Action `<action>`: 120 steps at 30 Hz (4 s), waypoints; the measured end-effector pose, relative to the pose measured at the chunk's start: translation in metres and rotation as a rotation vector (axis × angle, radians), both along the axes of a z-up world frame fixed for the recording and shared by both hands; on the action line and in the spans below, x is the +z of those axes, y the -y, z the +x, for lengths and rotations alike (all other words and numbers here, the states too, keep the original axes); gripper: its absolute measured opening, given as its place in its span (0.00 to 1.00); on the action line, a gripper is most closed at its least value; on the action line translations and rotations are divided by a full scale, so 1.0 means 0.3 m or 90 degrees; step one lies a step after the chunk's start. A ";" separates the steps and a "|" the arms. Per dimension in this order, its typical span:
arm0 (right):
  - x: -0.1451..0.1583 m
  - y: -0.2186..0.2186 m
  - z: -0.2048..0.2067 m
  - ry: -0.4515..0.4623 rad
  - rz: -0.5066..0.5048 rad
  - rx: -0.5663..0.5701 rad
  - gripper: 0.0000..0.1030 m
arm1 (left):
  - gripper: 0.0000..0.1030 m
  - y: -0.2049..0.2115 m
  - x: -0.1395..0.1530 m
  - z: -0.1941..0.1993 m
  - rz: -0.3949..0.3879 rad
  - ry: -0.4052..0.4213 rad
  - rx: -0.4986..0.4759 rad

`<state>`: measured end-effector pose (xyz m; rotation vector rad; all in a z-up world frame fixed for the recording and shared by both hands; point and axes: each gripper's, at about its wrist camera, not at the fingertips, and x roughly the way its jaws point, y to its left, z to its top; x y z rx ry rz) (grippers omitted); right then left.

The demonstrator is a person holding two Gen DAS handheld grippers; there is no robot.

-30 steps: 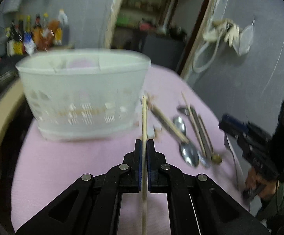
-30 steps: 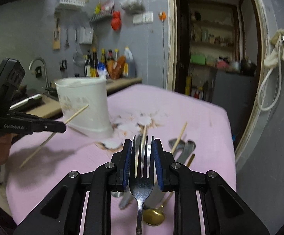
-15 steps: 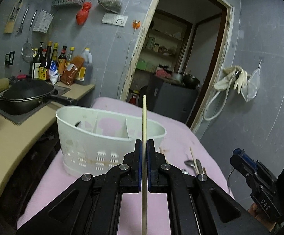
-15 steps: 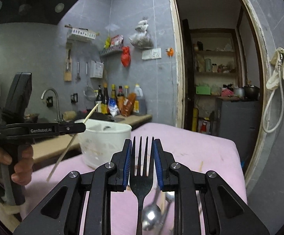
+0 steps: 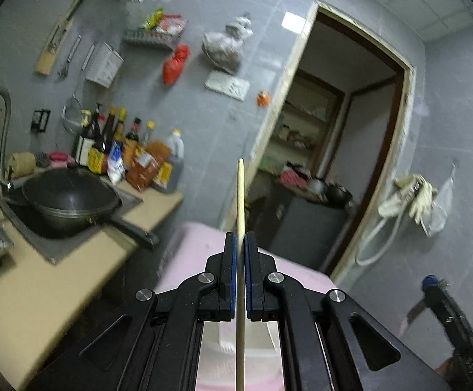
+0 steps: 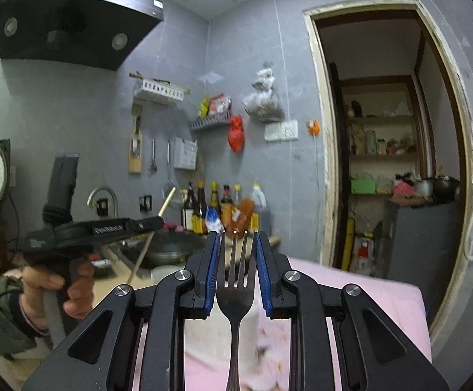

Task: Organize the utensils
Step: 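Carry fork and chopstick over the white caddy and open both tools to drop them, then lower the left tool to the pile and grasp the ornate silver spoon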

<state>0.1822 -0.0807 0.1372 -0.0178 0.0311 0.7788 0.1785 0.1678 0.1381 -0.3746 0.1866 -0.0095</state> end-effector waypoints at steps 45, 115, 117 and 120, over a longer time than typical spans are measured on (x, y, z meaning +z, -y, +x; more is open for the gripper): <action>-0.156 -0.214 0.310 -0.056 0.014 0.036 0.20 | 0.03 0.050 -0.238 0.151 0.117 0.065 0.137; -0.494 0.506 0.248 -0.411 -0.144 -0.176 0.40 | 0.47 0.686 -0.504 0.218 0.139 -0.399 -0.319; -0.503 0.495 0.261 -0.422 -0.154 -0.169 0.36 | 0.42 0.694 -0.507 0.233 0.129 -0.412 -0.326; -0.513 0.481 0.274 -0.435 -0.170 -0.160 0.35 | 0.37 0.693 -0.529 0.273 0.112 -0.451 -0.315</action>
